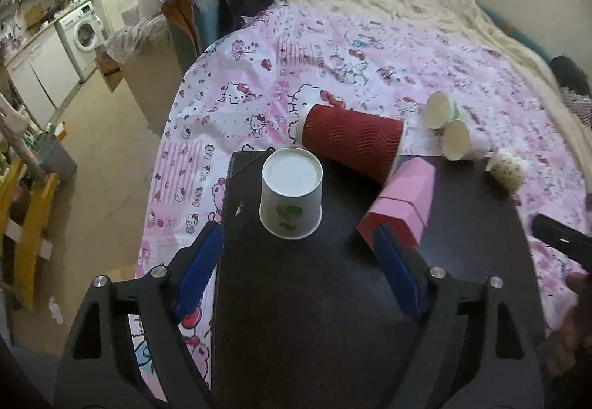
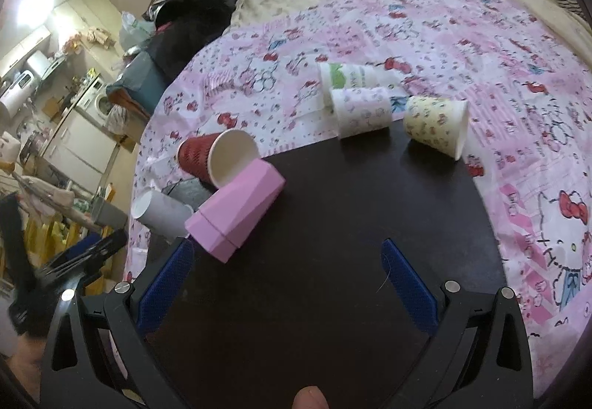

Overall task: Flip cup upside down
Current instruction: 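Set the white cup down on the table and open the left tool, then grasp the lying pink hexagonal cup with the right tool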

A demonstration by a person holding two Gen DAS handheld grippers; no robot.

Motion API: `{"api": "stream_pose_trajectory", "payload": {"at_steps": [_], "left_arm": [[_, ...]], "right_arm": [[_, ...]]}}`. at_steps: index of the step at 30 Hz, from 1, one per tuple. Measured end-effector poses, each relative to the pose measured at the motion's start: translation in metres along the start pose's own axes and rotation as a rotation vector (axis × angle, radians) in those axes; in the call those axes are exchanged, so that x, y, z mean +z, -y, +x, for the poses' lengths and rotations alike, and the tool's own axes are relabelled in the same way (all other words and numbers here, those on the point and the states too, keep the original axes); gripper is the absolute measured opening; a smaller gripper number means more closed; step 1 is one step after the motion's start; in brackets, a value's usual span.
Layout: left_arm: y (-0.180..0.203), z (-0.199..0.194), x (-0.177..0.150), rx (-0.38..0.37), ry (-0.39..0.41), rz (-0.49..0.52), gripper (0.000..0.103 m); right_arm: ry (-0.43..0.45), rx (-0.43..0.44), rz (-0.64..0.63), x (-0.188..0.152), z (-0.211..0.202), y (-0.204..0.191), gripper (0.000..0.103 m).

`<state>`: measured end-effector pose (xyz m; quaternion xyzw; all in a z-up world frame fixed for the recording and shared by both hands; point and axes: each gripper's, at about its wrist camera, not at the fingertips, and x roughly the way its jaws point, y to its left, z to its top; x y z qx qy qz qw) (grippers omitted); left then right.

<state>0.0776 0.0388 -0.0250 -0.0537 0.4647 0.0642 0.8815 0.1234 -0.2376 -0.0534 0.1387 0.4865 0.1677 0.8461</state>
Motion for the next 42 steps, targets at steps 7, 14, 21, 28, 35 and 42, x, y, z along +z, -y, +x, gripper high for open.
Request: {"api": "stream_pose_trajectory", "payload": {"at_steps": [7,14,21,28,35,42], "left_arm": [[-0.018,0.000,0.003,-0.007,-0.047,0.006,0.081],[-0.035,0.007,0.009,-0.033,-0.066,-0.081,0.081],[-0.045,0.009,0.018,-0.024,-0.076,-0.122,0.081],[-0.051,0.018,0.020,-0.049,-0.138,-0.169,0.081],[-0.053,0.019,0.018,-0.035,-0.143,-0.172,0.081],[-0.073,0.013,0.021,-0.018,-0.124,-0.228,0.081]], "right_arm": [[-0.146,0.045,0.070,0.013,0.047,-0.016,0.103],[-0.288,0.120,0.293,0.033,0.114,-0.003,0.079],[-0.300,0.145,0.426,0.049,0.149,-0.001,0.072],[-0.356,0.131,0.526,0.045,0.181,0.007,0.069],[-0.323,0.130,0.462,0.044,0.178,-0.001,0.062],[-0.171,0.164,0.196,0.035,0.123,-0.045,0.059]]}}
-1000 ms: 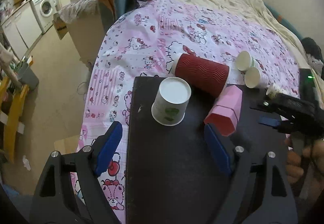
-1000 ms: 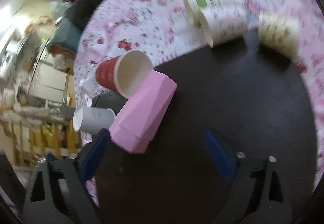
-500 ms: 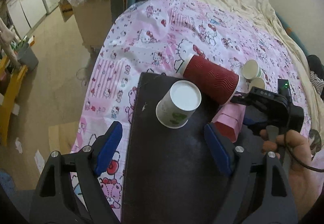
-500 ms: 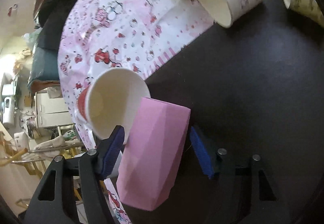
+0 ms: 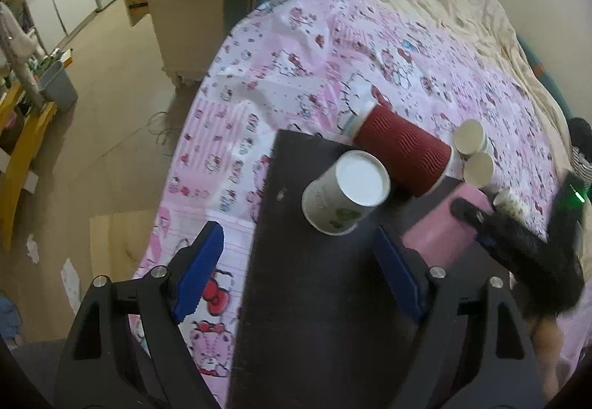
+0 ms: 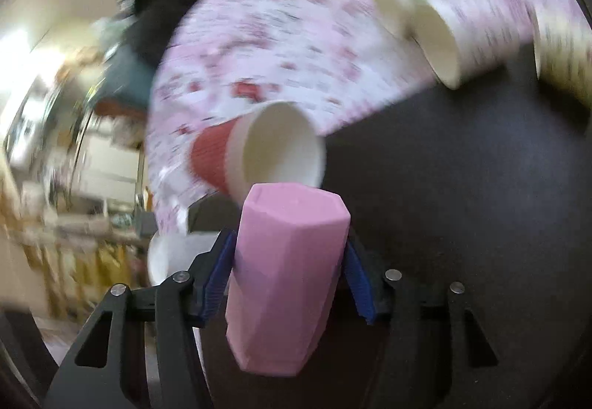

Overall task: Flip cup upside down
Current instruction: 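Grasp the lying pink hexagonal cup with the right tool, then rotate the pink cup upright, set it on the table, open the right tool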

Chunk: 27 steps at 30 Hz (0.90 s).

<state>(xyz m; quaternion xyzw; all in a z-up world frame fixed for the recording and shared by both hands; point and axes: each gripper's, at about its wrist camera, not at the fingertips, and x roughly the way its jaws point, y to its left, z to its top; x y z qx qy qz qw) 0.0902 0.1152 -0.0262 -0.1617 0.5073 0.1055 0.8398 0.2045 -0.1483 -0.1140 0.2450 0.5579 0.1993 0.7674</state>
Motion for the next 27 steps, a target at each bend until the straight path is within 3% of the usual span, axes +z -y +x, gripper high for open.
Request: {"api": "stream_pose_trajectory", "payload": {"at_steps": [5,10,12,23,27], "left_arm": [[-0.024,-0.009,0.002,0.031,0.022,-0.047,0.081],[-0.048,-0.012,0.000,0.029,0.029,-0.107,0.081],[-0.052,-0.013,0.000,0.033,0.040,-0.106,0.081],[-0.069,-0.009,0.001,0.058,0.027,-0.138,0.081],[-0.060,-0.009,0.001,0.045,0.024,-0.122,0.081]], "right_arm": [[0.142,-0.031,-0.321,-0.039,-0.027,-0.062,0.059],[0.214,-0.047,-0.556,-0.075,-0.015,-0.109,0.059],[0.264,-0.014,-0.633,-0.092,-0.008,-0.118,0.059],[0.354,-0.087,-0.906,-0.145,0.027,-0.152,0.059],[0.325,-0.081,-0.899,-0.147,0.024,-0.149,0.060]]}}
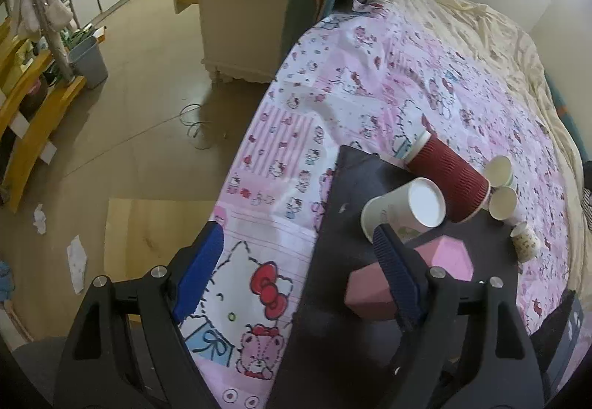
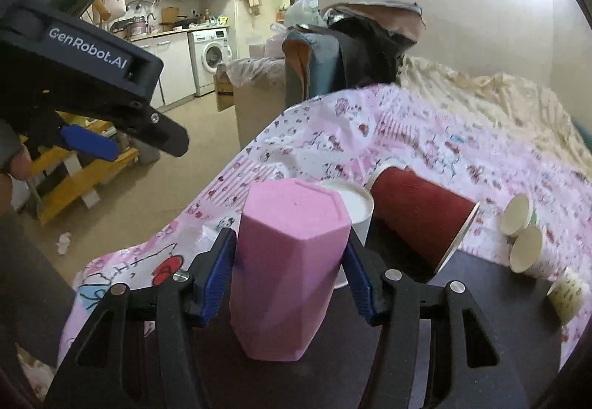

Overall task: Flip cup upside down
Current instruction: 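Rotate the pink cup upright, set it on the table, open the right tool, then move the right tool to the lying red wavy cup and grasp it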

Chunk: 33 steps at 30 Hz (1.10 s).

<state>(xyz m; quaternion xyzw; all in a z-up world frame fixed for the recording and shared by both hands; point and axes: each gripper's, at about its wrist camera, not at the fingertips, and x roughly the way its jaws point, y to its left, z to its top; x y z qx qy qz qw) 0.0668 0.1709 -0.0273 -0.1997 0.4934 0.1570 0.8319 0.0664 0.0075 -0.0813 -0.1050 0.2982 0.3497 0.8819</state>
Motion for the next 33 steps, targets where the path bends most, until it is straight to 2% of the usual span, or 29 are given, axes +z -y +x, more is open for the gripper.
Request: {"api": "stream_pose_trajectory", "payload": {"at_steps": [2,7,11,14,19,22,26,30,33], "left_arm": [[0.006,0.000,-0.001,-0.005,0.000,0.011,0.081],[0.020,-0.002,-0.002,-0.015,0.004,0.030,0.081],[0.029,-0.004,-0.003,-0.023,0.013,0.047,0.081],[0.036,-0.001,-0.007,-0.046,-0.004,0.067,0.081],[0.048,0.000,-0.016,-0.103,-0.027,0.083,0.081],[0.059,-0.002,-0.021,-0.106,-0.016,0.116,0.081],[0.066,-0.003,-0.025,-0.120,-0.004,0.131,0.081],[0.071,-0.007,-0.028,-0.118,0.014,0.151,0.081],[0.073,-0.007,-0.028,-0.122,0.019,0.152,0.081]], "right_arm": [[-0.012,0.022,0.032,-0.001,-0.002,0.003,0.063],[-0.020,0.064,0.098,0.002,-0.011,0.012,0.084],[-0.023,0.087,0.126,0.006,-0.030,0.022,0.086],[-0.020,0.084,0.147,0.005,-0.054,0.039,0.091],[-0.065,0.015,0.214,-0.002,-0.088,0.084,0.092],[-0.119,-0.045,0.269,-0.008,-0.099,0.115,0.092],[-0.126,-0.102,0.298,-0.018,-0.110,0.144,0.092],[-0.132,-0.106,0.350,-0.032,-0.110,0.160,0.092],[-0.169,-0.091,0.380,-0.033,-0.101,0.165,0.092]]}}
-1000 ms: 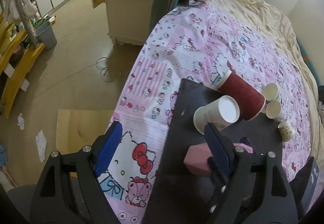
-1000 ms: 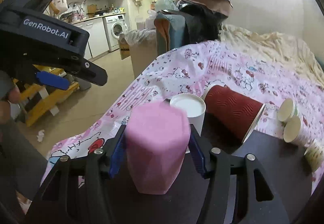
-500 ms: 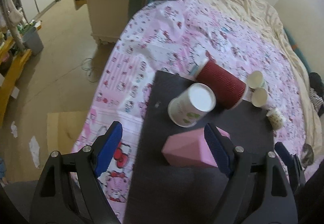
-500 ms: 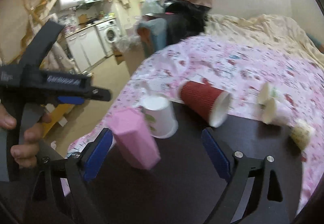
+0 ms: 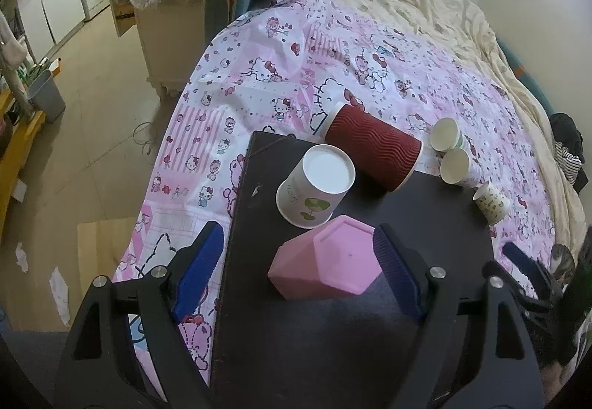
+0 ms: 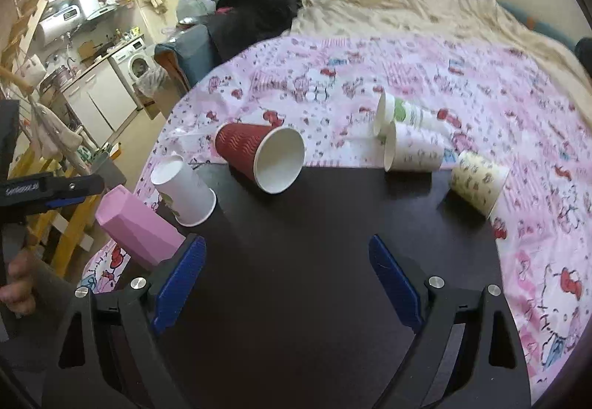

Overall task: Flip cup upside down
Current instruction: 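Move the right tool to the lying red wavy cup and grasp it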

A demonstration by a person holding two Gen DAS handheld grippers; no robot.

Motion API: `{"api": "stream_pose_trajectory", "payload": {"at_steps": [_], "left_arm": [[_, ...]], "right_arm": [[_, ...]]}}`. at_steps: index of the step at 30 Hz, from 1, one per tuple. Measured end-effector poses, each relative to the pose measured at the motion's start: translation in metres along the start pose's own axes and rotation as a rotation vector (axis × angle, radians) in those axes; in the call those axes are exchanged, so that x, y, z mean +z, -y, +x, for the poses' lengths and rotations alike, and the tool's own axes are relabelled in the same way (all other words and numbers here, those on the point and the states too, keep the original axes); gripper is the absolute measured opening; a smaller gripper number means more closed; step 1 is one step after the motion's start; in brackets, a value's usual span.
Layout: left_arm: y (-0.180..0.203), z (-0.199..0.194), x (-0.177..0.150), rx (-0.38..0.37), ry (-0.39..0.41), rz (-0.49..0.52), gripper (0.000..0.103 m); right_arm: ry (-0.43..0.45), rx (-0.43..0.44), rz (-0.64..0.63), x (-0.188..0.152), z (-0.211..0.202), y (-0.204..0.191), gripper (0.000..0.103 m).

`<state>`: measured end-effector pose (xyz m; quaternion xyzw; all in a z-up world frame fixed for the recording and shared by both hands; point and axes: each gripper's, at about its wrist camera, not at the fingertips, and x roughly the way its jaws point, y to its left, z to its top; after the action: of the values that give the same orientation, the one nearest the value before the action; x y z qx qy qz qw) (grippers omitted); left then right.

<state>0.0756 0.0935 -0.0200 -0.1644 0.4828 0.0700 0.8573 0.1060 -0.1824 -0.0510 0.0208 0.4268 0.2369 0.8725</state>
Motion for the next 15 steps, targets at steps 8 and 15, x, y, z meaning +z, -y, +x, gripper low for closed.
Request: {"api": "stream_pose_trajectory", "payload": {"at_steps": [8,15], "left_arm": [[-0.002,0.012,0.004,0.037,-0.047,0.004,0.081],[-0.014,0.022,0.015,0.089,-0.060,-0.024,0.081]], "right_arm": [[-0.283,0.023,-0.305,0.084,0.078,-0.039,0.096],[-0.532,-0.039,-0.589,0.126,0.166,-0.066,0.096]]}}
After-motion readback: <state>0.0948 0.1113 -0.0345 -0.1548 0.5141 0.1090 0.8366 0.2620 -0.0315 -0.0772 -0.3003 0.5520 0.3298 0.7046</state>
